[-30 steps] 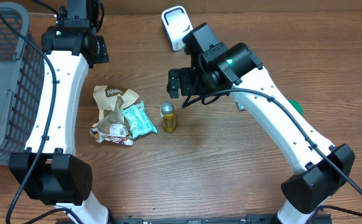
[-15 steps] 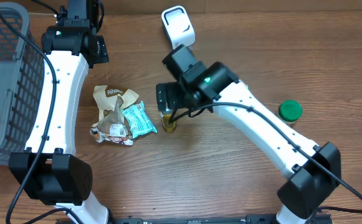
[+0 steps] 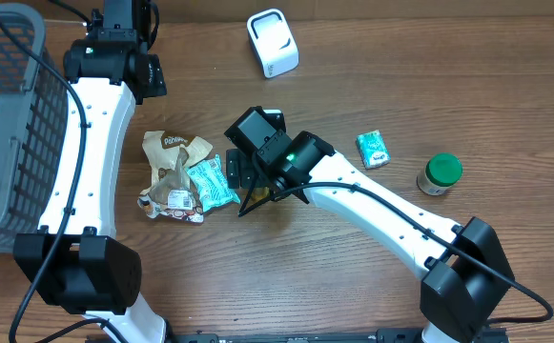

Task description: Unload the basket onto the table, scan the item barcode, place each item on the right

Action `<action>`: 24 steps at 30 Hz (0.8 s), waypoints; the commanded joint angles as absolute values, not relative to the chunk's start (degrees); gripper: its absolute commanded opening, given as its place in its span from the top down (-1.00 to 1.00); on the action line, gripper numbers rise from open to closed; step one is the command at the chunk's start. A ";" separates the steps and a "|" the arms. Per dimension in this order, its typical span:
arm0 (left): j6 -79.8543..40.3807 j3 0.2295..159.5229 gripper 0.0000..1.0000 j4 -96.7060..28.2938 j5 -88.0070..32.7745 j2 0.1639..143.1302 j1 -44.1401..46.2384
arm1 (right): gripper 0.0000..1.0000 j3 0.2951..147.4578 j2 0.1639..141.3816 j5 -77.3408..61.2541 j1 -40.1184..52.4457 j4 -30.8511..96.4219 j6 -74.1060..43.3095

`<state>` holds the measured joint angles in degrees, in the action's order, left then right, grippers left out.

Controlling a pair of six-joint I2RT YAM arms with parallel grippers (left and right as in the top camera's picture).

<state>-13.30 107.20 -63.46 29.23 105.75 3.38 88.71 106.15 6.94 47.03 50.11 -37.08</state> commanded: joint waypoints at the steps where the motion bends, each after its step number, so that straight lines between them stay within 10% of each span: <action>1: -12.82 108.09 -0.99 -63.37 29.98 104.68 3.88 | -0.96 88.36 105.56 8.36 47.31 49.54 -37.74; 24: -12.82 108.09 -0.99 -63.40 29.98 104.68 3.88 | -0.79 88.33 105.56 8.36 47.18 48.29 -37.74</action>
<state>-13.30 107.20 -63.44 29.23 105.75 3.40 88.71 106.15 7.75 47.03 48.51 -37.60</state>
